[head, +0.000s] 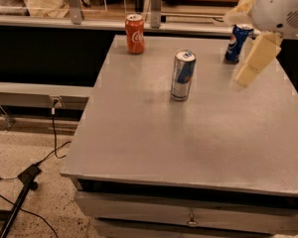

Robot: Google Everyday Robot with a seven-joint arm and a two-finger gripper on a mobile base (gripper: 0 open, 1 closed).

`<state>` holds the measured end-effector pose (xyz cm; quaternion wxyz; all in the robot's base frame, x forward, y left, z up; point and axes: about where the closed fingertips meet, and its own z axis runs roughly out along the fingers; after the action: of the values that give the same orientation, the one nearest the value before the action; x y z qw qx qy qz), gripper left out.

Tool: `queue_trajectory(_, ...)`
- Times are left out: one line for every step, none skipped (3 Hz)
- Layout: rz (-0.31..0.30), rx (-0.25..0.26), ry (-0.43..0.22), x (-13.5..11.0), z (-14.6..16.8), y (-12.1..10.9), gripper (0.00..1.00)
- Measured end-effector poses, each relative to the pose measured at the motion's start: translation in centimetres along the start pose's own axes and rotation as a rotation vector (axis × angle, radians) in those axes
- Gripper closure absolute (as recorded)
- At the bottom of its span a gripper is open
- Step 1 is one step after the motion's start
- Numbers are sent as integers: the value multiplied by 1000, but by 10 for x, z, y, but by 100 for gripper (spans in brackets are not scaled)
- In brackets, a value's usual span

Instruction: Knock redbull can over

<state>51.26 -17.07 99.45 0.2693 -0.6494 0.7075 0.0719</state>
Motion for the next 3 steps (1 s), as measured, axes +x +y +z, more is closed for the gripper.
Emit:
queue_trajectory(-26,-36,-137,-21,14,-29,0)
queue_trajectory(-15,-75,-266,-31,36,-46,0)
queue_trajectory(35,-81,-340,-32,58,-54,0)
